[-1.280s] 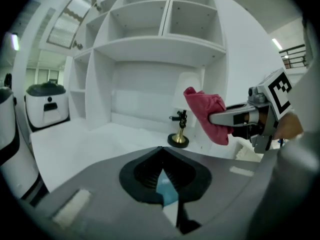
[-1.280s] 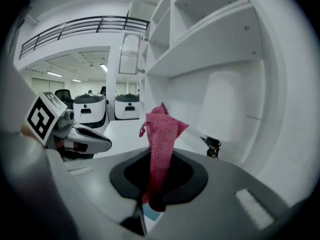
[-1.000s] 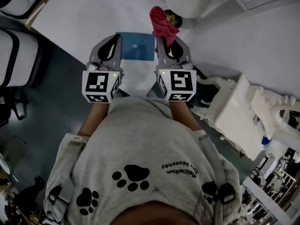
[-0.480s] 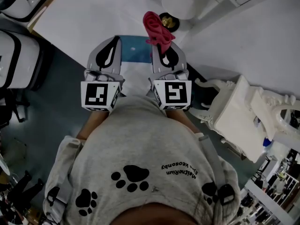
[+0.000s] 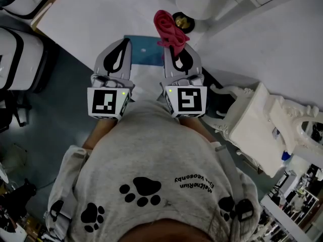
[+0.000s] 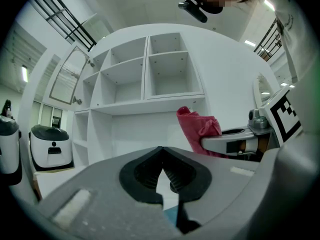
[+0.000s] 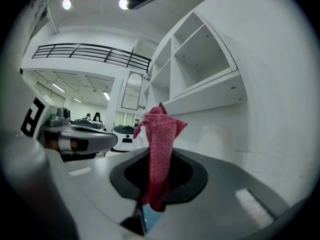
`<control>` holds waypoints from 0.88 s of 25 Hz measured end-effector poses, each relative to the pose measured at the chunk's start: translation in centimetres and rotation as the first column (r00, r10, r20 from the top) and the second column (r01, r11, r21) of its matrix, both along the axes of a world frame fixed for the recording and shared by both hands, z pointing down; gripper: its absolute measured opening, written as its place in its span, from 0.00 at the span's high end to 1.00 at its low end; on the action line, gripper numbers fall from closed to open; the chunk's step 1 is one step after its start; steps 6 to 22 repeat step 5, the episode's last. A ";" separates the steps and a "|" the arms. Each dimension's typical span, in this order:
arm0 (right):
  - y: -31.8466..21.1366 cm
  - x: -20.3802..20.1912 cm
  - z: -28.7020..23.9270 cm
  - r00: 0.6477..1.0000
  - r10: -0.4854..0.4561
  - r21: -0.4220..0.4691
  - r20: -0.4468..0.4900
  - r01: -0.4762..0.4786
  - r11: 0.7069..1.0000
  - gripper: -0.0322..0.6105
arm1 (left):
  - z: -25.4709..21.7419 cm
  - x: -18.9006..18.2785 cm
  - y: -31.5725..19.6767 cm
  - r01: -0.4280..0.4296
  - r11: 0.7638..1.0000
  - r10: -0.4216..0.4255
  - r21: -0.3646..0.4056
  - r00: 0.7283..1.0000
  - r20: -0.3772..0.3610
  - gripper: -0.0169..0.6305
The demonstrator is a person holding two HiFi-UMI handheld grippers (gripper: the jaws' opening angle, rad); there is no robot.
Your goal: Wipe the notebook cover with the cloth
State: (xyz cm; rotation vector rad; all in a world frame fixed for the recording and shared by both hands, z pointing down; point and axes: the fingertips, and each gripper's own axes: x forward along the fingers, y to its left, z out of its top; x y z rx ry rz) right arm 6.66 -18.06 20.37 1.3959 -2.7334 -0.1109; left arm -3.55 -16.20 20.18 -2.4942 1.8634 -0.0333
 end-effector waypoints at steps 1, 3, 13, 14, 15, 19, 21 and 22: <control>0.0 0.0 0.0 1.000 -0.003 0.002 -0.001 0.003 1.000 0.88 | 0.1 0.0 0.0 0.002 1.000 -0.002 0.000 1.000 0.001 0.98; 0.0 0.1 0.1 1.000 -0.009 0.002 -0.003 0.009 1.000 0.88 | 0.1 0.2 0.0 0.002 1.000 -0.002 0.001 1.000 -0.001 0.98; 0.1 0.2 0.1 1.000 -0.014 0.002 -0.003 0.014 1.000 0.88 | 0.1 0.5 0.0 0.001 1.000 -0.001 0.004 1.000 -0.001 0.98; 0.1 0.2 0.1 1.000 -0.014 0.002 -0.003 0.014 1.000 0.88 | 0.1 0.5 0.0 0.001 1.000 -0.001 0.004 1.000 -0.001 0.98; 0.1 0.2 0.1 1.000 -0.014 0.002 -0.003 0.014 1.000 0.88 | 0.1 0.5 0.0 0.001 1.000 -0.001 0.004 1.000 -0.001 0.98; 0.1 0.2 0.1 1.000 -0.014 0.002 -0.003 0.014 1.000 0.88 | 0.1 0.5 0.0 0.001 1.000 -0.001 0.004 1.000 -0.001 0.98; 0.1 0.2 0.1 1.000 -0.014 0.002 -0.003 0.014 1.000 0.88 | 0.1 0.5 0.0 0.001 1.000 -0.001 0.004 1.000 -0.001 0.98; 0.1 0.2 0.1 1.000 -0.014 0.002 -0.003 0.014 1.000 0.88 | 0.1 0.5 0.0 0.001 1.000 -0.001 0.004 1.000 -0.001 0.98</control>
